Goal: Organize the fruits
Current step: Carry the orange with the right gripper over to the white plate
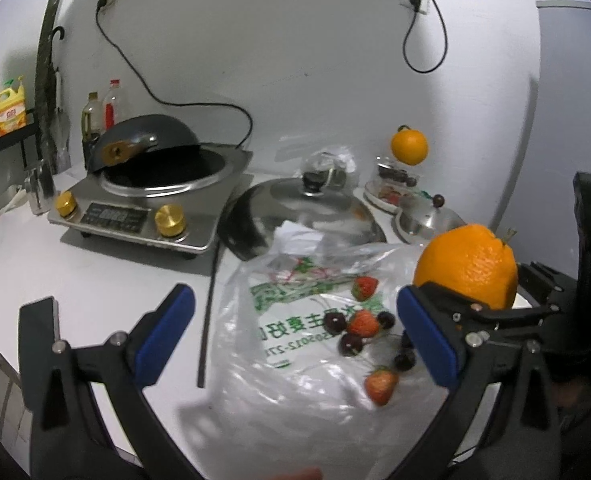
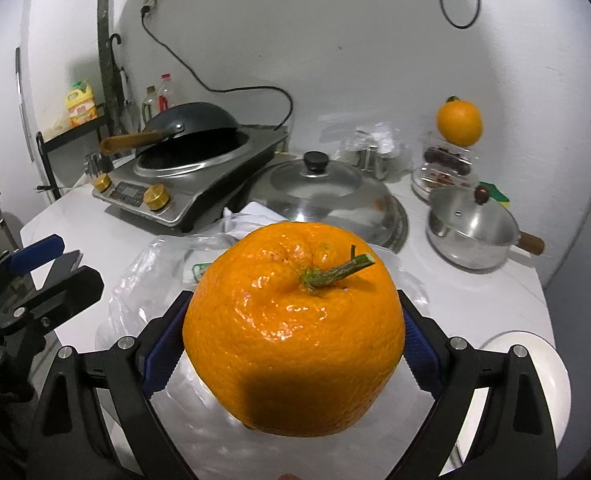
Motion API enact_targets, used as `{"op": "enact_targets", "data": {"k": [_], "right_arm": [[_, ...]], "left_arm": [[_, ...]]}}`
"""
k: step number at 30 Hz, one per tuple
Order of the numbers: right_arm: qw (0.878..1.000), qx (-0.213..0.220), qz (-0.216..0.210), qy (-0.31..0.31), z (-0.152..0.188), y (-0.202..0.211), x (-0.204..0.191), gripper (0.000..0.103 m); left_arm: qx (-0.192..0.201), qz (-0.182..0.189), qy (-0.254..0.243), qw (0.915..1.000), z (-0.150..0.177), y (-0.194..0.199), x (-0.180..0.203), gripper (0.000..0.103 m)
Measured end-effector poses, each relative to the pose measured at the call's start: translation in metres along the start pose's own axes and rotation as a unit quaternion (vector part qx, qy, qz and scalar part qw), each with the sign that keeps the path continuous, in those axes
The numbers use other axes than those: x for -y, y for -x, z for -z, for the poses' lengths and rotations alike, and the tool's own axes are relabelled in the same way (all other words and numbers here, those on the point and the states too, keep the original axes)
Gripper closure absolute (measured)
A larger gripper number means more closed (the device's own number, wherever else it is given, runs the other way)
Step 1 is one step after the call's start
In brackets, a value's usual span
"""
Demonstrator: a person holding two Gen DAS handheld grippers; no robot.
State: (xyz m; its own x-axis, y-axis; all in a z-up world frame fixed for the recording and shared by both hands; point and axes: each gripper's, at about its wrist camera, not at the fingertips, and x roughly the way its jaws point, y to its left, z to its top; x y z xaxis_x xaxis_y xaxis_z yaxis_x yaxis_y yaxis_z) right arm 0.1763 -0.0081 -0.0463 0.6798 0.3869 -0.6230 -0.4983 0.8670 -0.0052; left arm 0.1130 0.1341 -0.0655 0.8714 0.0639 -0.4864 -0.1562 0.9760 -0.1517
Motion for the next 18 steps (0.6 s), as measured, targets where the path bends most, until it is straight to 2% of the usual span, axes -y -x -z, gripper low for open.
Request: {"op": "enact_targets", "data": {"k": [18], "right_arm": [[0.998, 0.005, 0.044, -0.048, 0.027, 0.035, 0.087, 0.008]], "left_arm": [[-0.023, 0.029, -0.034, 0.9988, 0.007, -0.016, 0.079, 0.001]]}}
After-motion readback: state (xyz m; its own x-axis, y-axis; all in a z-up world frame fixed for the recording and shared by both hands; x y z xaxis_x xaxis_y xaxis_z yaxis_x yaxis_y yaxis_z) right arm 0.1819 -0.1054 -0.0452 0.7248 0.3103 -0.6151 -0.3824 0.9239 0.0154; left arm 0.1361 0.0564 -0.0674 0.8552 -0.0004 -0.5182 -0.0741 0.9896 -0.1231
